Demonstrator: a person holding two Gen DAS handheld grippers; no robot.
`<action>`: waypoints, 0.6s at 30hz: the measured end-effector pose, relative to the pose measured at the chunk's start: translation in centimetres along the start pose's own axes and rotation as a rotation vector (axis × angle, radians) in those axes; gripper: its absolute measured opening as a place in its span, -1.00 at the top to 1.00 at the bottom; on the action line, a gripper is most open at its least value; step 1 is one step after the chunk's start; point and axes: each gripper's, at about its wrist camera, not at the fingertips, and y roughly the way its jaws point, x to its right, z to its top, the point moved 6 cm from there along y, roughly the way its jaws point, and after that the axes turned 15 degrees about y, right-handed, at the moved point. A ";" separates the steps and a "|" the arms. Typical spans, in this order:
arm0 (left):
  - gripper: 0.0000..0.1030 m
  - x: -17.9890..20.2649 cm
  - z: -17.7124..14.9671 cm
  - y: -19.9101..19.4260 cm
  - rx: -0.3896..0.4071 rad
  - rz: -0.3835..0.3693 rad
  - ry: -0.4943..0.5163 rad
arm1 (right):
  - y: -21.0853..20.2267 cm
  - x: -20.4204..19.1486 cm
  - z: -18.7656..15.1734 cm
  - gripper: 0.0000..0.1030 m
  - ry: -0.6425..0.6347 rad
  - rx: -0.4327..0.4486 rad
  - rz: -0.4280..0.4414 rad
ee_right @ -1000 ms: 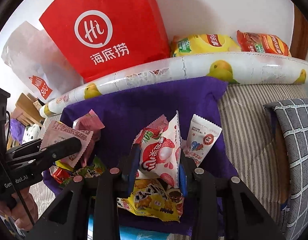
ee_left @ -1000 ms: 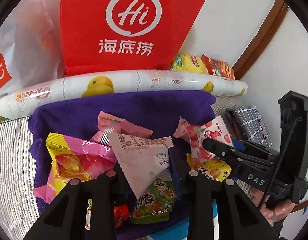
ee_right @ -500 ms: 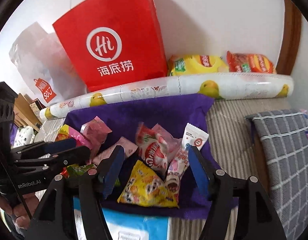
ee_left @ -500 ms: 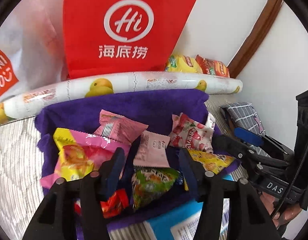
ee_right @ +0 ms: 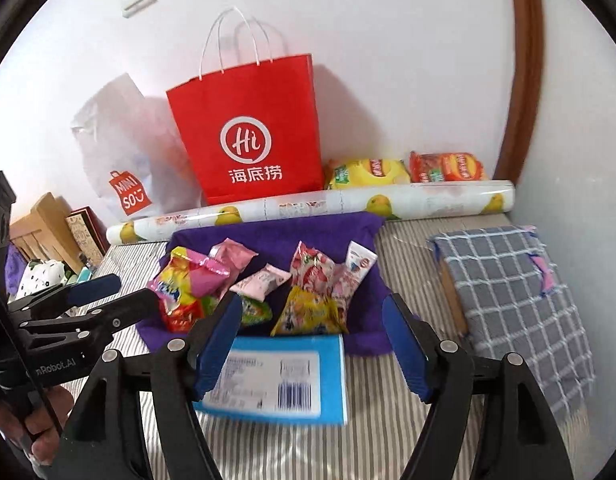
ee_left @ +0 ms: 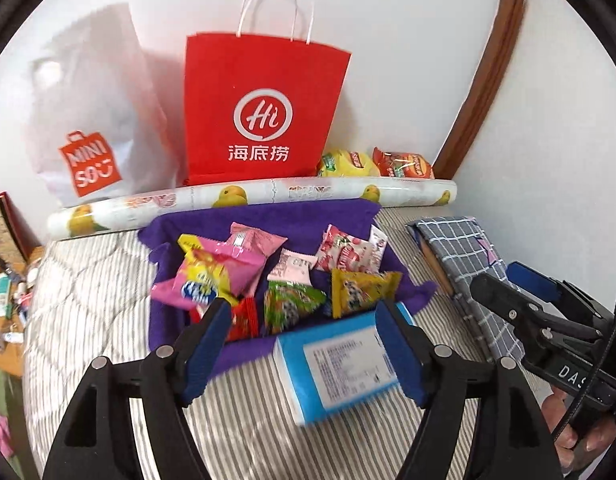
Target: Organize snacks
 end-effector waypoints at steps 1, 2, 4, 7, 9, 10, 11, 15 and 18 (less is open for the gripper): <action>-0.49 0.2 -0.2 -0.5 0.005 0.001 0.000 | -1.1 0.0 -0.4 -0.53 -0.006 0.005 -0.009; -0.52 0.7 -0.5 -1.3 0.012 0.001 0.001 | -1.9 0.1 -0.8 -0.57 -0.011 0.014 -0.017; -0.56 1.5 -1.0 -2.8 0.024 0.012 0.002 | -3.9 0.4 -1.6 -0.81 -0.021 0.049 -0.042; -0.62 2.6 -2.1 -4.6 0.030 0.072 0.017 | -6.4 1.2 -2.7 -0.90 -0.016 0.077 -0.058; -0.63 3.1 -2.8 -5.7 0.024 0.101 0.015 | -7.4 1.8 -3.5 -0.92 -0.002 0.064 -0.070; -0.64 3.3 -3.1 -6.0 0.023 0.102 0.011 | -8.0 2.4 -4.1 -0.92 0.022 0.054 -0.065; -0.64 3.5 -3.4 -6.5 0.024 0.103 0.006 | -8.2 2.8 -4.4 -0.92 0.040 0.046 -0.062; -0.64 4.5 -4.3 -8.4 0.040 0.129 0.019 | -9.6 4.3 -5.6 -0.92 0.092 0.036 -0.075; -0.64 5.2 -4.5 -9.6 0.056 0.154 0.030 | -10.9 5.0 -6.2 -0.92 0.095 0.053 -0.090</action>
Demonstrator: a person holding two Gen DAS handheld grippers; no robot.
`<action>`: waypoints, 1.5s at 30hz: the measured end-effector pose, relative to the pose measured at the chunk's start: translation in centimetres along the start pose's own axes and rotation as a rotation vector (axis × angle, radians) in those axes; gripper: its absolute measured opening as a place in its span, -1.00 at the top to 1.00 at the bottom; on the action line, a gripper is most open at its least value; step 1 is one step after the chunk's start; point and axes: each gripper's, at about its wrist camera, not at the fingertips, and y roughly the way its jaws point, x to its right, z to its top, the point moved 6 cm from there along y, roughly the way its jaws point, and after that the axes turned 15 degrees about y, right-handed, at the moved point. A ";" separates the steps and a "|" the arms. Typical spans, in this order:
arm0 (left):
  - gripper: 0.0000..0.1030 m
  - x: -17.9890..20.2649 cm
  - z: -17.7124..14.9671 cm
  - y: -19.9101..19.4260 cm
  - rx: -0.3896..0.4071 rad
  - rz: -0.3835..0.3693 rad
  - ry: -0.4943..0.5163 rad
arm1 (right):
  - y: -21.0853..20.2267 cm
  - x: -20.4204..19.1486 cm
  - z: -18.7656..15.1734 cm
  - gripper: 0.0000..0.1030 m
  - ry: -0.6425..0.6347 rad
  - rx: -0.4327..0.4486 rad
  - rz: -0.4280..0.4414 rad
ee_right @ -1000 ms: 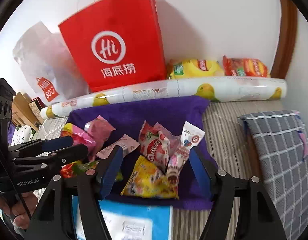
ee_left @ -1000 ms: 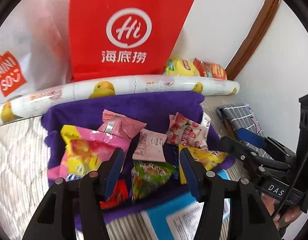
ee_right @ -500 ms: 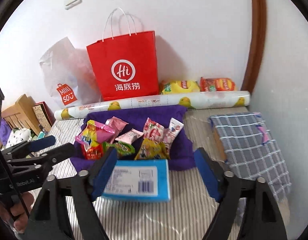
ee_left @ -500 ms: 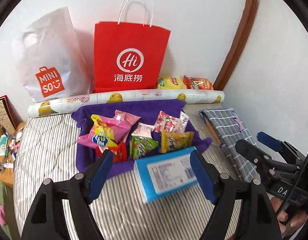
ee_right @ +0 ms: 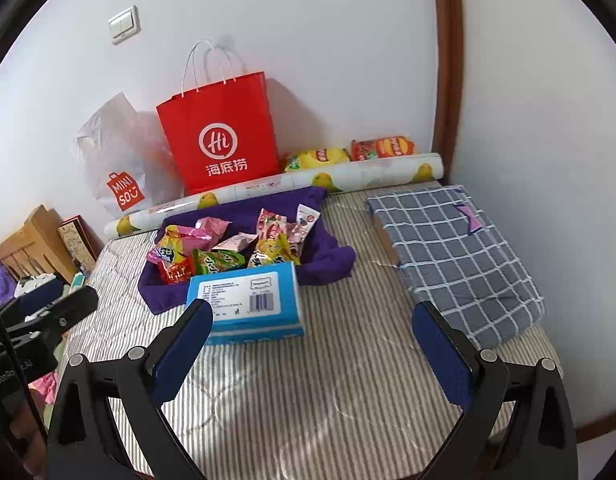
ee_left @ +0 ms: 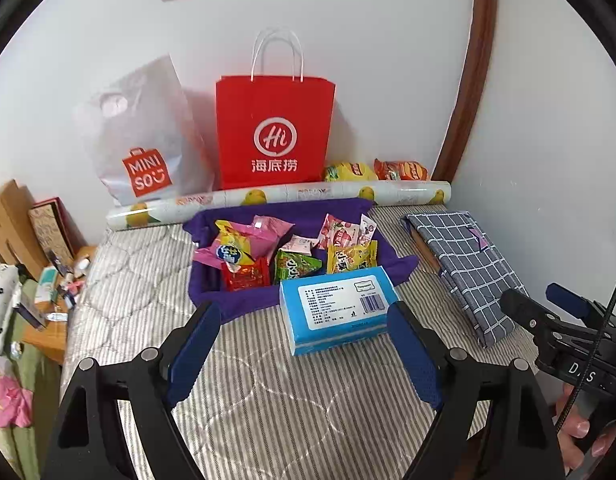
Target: Organize snacks
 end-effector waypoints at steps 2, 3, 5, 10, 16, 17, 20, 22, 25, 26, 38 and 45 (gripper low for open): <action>-0.64 0.3 -0.1 -0.8 0.011 0.003 -0.001 | -0.9 0.2 -0.3 -0.92 -0.003 0.008 -0.005; -0.64 0.4 -0.1 -1.0 0.011 -0.002 -0.004 | -1.1 0.2 -0.3 -0.92 -0.005 0.012 -0.004; -0.64 0.6 -0.2 -1.2 0.010 -0.007 -0.011 | -1.8 0.4 -0.5 -0.92 -0.010 0.021 -0.006; -0.64 0.6 -0.8 -1.7 0.006 0.015 -0.002 | -2.4 0.2 -1.0 -0.92 -0.025 0.020 -0.006; -0.64 -0.1 -0.9 -1.9 0.004 0.014 -0.029 | -2.6 0.2 -1.0 -0.92 -0.021 0.014 -0.005; -0.64 -0.2 -1.0 -1.9 0.003 0.017 -0.029 | -2.7 0.1 -0.9 -0.92 -0.021 0.014 -0.003; -0.64 -0.4 -1.0 -2.0 0.003 0.021 -0.033 | -2.9 0.0 -0.8 -0.92 -0.025 0.020 -0.001; -0.64 -0.6 -1.1 -2.0 0.002 0.034 -0.034 | -2.9 -0.2 -0.8 -0.92 -0.024 0.023 0.003; -0.64 -0.7 -1.3 -1.9 -0.004 0.032 -0.037 | -2.8 -0.5 -0.9 -0.92 -0.025 0.013 0.016; -0.64 -0.8 -1.4 -1.9 -0.004 0.033 -0.040 | -2.8 -0.6 -0.9 -0.92 -0.025 0.010 0.017; -0.64 -1.6 -1.5 -2.4 0.005 0.038 -0.054 | -2.9 -1.5 -1.4 -0.92 -0.046 0.007 0.017; -0.64 -1.7 -1.4 -2.9 0.016 0.034 -0.054 | -3.1 -1.6 -1.5 -0.92 -0.052 0.012 0.016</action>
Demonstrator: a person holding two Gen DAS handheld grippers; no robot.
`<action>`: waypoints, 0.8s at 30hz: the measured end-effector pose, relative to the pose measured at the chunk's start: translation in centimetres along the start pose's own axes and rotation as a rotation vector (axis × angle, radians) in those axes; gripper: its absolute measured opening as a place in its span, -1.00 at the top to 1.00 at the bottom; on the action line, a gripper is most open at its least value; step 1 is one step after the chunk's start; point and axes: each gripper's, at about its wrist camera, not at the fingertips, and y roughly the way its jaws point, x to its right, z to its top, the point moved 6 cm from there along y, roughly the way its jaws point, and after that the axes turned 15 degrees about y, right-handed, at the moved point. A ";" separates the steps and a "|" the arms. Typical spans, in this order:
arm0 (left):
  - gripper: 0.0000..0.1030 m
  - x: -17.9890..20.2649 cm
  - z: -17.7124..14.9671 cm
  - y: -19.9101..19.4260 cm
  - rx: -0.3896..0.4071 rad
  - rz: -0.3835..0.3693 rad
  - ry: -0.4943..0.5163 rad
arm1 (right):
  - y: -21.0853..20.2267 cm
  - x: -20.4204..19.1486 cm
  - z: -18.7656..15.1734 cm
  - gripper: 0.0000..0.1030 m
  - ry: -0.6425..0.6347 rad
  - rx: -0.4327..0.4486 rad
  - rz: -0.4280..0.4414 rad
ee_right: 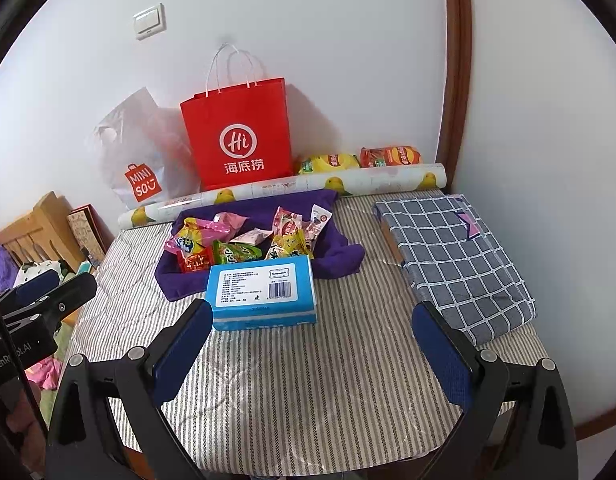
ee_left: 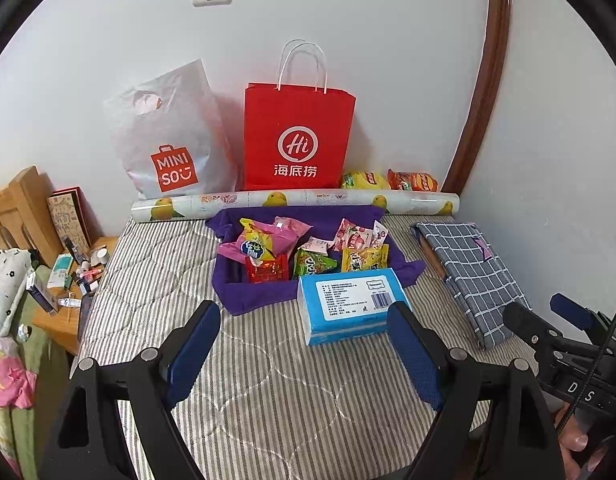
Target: Organize snacks
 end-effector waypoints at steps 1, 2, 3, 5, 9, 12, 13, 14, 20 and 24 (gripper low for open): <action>-0.64 0.0 0.0 0.0 0.000 0.000 0.000 | 0.0 0.0 0.0 -0.92 0.000 0.000 0.001; -0.64 0.0 0.0 -0.1 0.001 -0.001 0.000 | 0.0 0.0 0.0 -0.92 -0.001 -0.001 0.000; -0.64 -0.1 0.0 -0.1 0.003 0.000 -0.002 | 0.0 0.0 0.0 -0.92 -0.001 -0.001 -0.001; -0.64 -0.1 0.1 -0.2 0.005 -0.001 -0.004 | -0.2 -0.1 0.0 -0.92 -0.003 0.001 -0.002; -0.64 -0.2 0.1 -0.4 0.004 -0.001 -0.003 | -0.4 -0.3 -0.1 -0.92 -0.002 0.002 0.001; -0.64 -0.2 0.1 -0.4 0.004 0.000 -0.003 | -0.5 -0.3 -0.1 -0.92 -0.004 0.002 0.003; -0.64 -0.1 0.1 -0.4 0.004 0.000 -0.003 | -0.5 -0.3 -0.1 -0.92 -0.003 0.002 0.002; -0.64 -0.1 0.1 -0.5 0.005 0.000 -0.002 | -0.5 -0.3 -0.1 -0.92 -0.003 0.003 0.002; -0.64 -0.1 0.1 -0.7 0.006 0.001 -0.001 | -0.5 -0.3 -0.1 -0.92 -0.003 0.003 0.002; -0.64 -0.1 0.1 -0.7 0.007 0.000 -0.003 | -0.6 -0.4 -0.1 -0.92 -0.005 0.003 0.004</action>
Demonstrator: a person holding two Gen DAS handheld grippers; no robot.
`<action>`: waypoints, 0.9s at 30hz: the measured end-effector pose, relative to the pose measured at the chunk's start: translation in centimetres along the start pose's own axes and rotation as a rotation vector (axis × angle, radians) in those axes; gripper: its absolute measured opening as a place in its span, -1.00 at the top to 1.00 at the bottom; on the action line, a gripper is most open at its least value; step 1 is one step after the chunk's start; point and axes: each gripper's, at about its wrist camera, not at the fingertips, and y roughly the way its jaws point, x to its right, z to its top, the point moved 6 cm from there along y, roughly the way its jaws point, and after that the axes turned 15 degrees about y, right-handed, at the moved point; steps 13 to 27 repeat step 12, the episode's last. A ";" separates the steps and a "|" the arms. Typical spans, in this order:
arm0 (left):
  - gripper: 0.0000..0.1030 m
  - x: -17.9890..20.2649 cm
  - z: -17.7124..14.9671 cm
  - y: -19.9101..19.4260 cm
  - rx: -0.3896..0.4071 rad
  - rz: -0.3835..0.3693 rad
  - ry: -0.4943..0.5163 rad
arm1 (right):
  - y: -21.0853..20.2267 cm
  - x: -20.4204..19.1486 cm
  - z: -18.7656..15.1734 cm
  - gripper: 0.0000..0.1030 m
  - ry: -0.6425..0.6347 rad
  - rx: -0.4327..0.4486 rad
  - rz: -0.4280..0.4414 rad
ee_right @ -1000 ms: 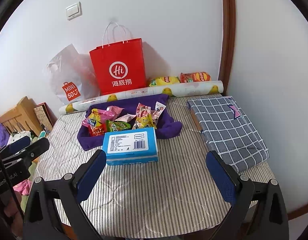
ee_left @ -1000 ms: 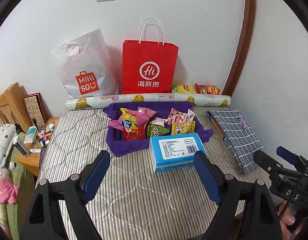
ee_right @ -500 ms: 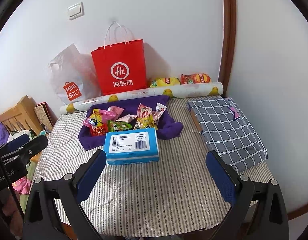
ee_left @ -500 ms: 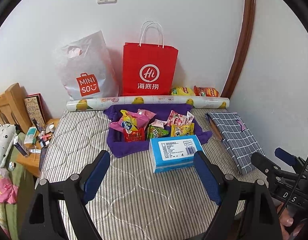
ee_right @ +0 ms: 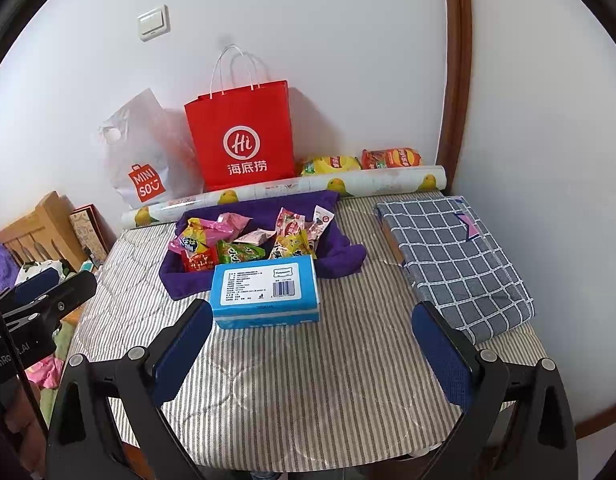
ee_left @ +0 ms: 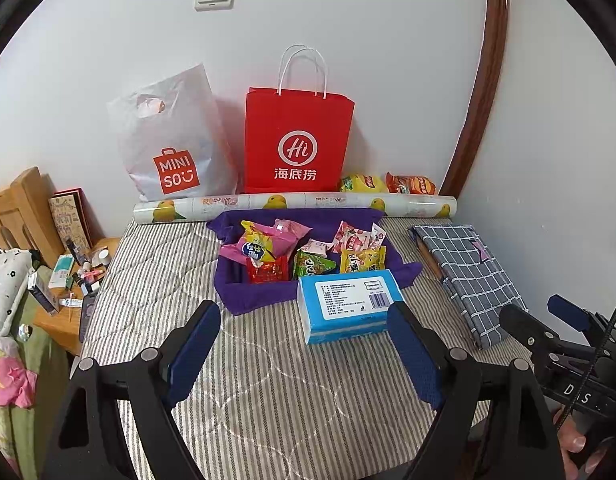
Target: Organize snacks
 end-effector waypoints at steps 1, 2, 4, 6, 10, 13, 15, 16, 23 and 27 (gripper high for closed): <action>-0.64 0.0 0.0 0.0 0.000 0.000 0.001 | -0.1 0.0 0.0 -0.92 0.001 0.001 -0.002; -0.64 0.0 0.0 -0.1 0.000 0.001 0.002 | -0.1 -0.1 0.0 -0.92 0.001 0.002 -0.002; -0.64 0.0 0.0 -0.1 0.001 0.001 0.002 | -0.2 -0.1 0.0 -0.92 0.001 0.002 0.000; -0.64 0.0 0.0 -0.1 0.001 0.000 0.001 | -0.4 -0.2 0.0 -0.92 0.000 0.004 0.000; -0.64 0.1 0.0 -0.2 0.001 0.003 -0.001 | -0.6 -0.2 -0.1 -0.92 0.000 0.005 0.003; -0.64 0.0 0.1 -0.3 0.003 0.001 -0.001 | -0.8 -0.2 0.0 -0.92 -0.002 0.006 0.003; -0.64 0.0 0.1 -0.3 0.003 0.001 -0.001 | -0.8 -0.2 0.0 -0.92 -0.002 0.006 0.003; -0.64 0.0 0.1 -0.3 0.003 0.001 -0.001 | -0.8 -0.2 0.0 -0.92 -0.002 0.006 0.003; -0.64 0.0 0.1 -0.3 0.003 0.001 -0.001 | -0.8 -0.2 0.0 -0.92 -0.002 0.006 0.003; -0.64 0.0 0.1 -0.3 0.003 0.001 -0.001 | -0.8 -0.2 0.0 -0.92 -0.002 0.006 0.003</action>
